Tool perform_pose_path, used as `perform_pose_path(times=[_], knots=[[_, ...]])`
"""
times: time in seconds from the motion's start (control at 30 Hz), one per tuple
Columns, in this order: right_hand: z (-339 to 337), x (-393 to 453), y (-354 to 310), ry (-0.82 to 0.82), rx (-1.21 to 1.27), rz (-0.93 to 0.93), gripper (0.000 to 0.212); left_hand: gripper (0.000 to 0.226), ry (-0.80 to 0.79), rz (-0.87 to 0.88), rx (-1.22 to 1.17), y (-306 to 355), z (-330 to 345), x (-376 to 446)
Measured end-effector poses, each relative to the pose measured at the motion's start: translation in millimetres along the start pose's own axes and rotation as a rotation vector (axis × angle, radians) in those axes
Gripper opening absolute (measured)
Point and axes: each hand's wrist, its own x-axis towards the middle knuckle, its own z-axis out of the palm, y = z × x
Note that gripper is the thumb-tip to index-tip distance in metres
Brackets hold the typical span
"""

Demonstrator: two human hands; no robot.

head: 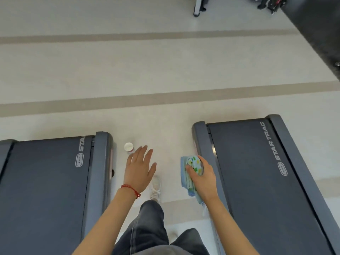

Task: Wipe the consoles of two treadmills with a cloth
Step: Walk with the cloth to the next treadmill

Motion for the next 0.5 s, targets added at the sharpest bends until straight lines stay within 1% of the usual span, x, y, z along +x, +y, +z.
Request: perform_pose_path(times=[0.17, 0.3, 0.5], knots=[[23.4, 79.7, -58.7, -0.017, 0.012, -0.002, 0.048, 0.051, 0.003, 0.001, -0.002, -32.7, -22.5, 83.3], [35.4, 146.2, -103.7, -0.005, 0.052, -0.033, 0.048, 0.052, 0.044, 0.023, 0.035, -56.2, -45.2, 156.2], [40.6, 244.2, -146.4, 0.0, 0.061, -0.044, 0.052, 0.051, 0.059, 0.002, 0.047, -67.2, -56.9, 255.4]])
